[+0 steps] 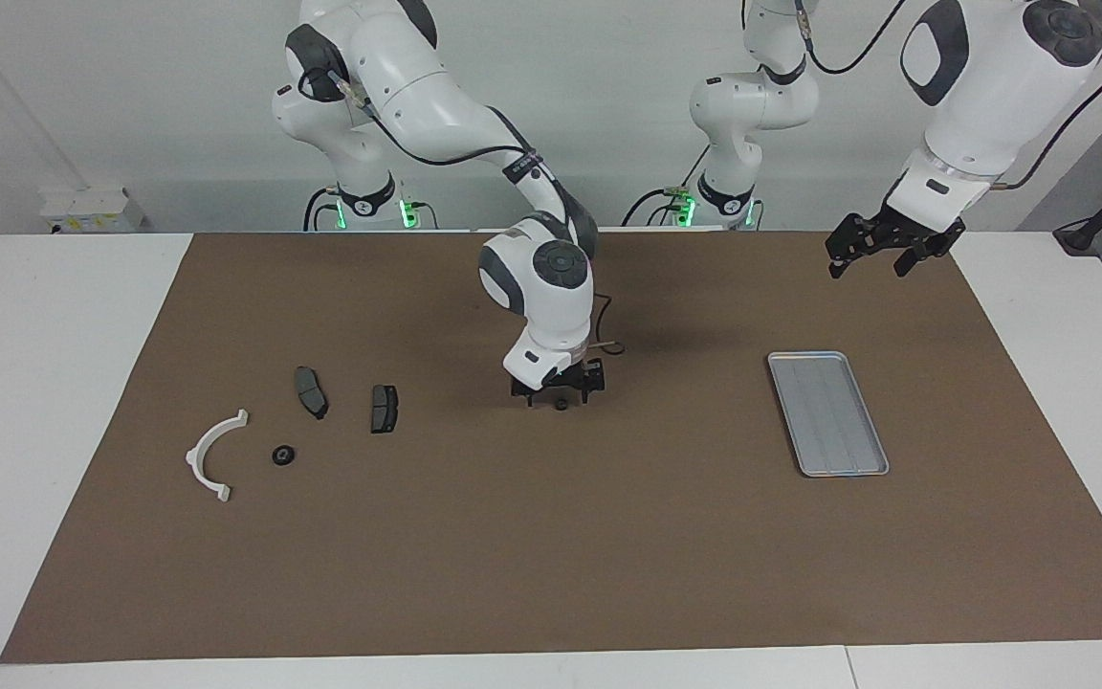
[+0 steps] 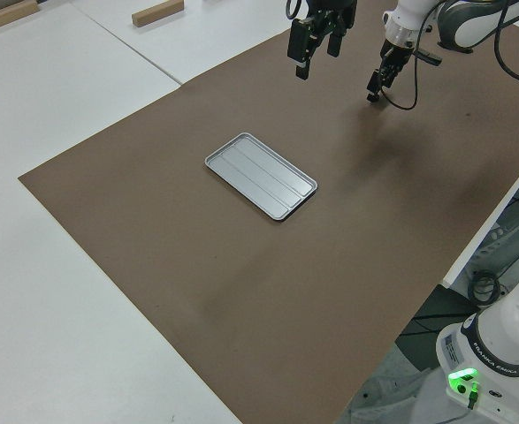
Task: Place bearing gear from tray to pile
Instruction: 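Grasp the second black gear at mid-table with the right gripper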
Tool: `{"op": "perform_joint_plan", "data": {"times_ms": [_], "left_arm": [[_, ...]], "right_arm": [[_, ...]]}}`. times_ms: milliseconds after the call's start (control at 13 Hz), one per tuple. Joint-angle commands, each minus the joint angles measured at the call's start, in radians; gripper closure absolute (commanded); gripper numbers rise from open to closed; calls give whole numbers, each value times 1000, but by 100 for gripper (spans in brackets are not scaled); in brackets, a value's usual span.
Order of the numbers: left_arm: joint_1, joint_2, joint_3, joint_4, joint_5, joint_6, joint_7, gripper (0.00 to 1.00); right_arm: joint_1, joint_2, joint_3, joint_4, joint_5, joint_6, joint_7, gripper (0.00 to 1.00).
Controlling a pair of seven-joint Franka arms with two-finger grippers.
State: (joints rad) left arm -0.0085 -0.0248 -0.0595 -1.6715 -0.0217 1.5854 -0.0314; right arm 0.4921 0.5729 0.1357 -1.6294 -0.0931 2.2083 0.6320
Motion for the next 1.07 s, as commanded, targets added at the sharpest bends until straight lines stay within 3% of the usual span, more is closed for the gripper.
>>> {"op": "perform_joint_plan", "data": {"times_ms": [0, 307, 460, 691, 844, 997], "left_arm": [[13, -12, -10, -5, 11, -15, 11, 0], [13, -17, -10, -10, 11, -22, 2, 0], [12, -17, -10, -11, 11, -19, 2, 0], [12, -18, -10, -17, 11, -16, 1, 0], [13, -17, -3, -22, 9, 4, 2, 0], [13, -12, -3, -20, 9, 14, 1, 0]], "right_arm": [[-6, -18, 7, -24, 0, 2, 3, 18], [3, -18, 5, -23, 0, 2, 8, 38], [5, -18, 5, -23, 0, 4, 11, 64], [5, -18, 5, -23, 0, 4, 11, 87], [5, -18, 5, -21, -2, 1, 8, 97], [-3, -19, 5, -1, -13, -37, 0, 97]]}}
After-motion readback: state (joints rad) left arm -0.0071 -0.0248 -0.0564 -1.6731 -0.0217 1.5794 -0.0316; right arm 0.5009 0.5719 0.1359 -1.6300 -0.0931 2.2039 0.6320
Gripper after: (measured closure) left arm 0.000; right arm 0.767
